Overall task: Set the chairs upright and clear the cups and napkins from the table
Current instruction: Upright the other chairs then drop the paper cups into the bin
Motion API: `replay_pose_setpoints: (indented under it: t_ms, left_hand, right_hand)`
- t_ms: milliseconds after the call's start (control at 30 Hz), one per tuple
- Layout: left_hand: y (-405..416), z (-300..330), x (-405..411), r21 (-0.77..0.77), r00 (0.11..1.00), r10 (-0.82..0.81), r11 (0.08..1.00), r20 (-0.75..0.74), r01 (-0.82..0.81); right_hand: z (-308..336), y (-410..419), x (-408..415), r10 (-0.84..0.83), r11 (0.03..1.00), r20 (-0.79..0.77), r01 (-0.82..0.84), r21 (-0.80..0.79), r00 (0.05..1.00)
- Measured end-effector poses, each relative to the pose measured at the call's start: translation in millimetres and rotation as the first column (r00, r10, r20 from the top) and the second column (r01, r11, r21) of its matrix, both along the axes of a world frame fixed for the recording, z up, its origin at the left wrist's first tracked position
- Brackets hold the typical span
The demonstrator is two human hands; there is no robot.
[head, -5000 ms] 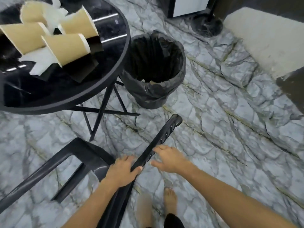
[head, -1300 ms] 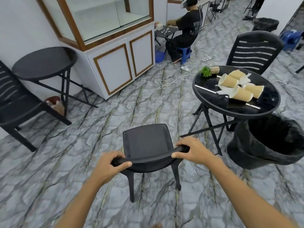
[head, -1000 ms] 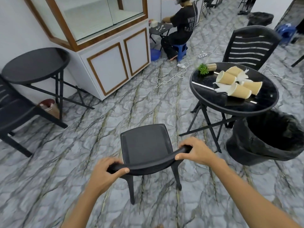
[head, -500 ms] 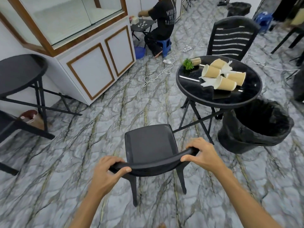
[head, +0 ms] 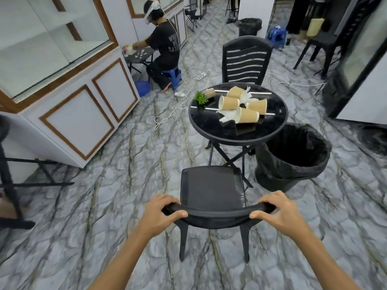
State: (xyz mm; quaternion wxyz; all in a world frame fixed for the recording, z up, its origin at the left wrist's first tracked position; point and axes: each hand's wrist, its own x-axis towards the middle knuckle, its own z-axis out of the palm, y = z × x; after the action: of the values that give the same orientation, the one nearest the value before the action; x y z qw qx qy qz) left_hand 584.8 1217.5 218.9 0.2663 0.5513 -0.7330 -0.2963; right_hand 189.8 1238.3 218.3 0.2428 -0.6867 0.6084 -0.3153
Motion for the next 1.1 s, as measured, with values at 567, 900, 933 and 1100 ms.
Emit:
replay_pose_setpoints:
  t_ms: [567,900,933,1100]
  left_hand:
    - [-83,2,-3,0.15,0.97,-0.209,0.97,0.121,0.191]
    - [-73,29,-53,0.148,0.93,-0.231,0.97,0.285,0.195]
    - [-71,35,-67,0.134,0.928,-0.244,0.968,0.281,0.214]
    - [-66,45,-133,0.152,0.886,-0.377,0.925,0.268,0.348]
  right_hand:
    - [-8,-2,9,-0.126,0.992,-0.01,0.126,0.023,0.992]
    - [20,0,-7,-0.086,0.966,-0.149,0.119,0.23,0.985]
    - [24,2,-8,-0.079,0.964,-0.166,0.118,0.237,0.983]
    - [41,13,-20,-0.063,0.955,-0.187,0.114,0.274,0.98]
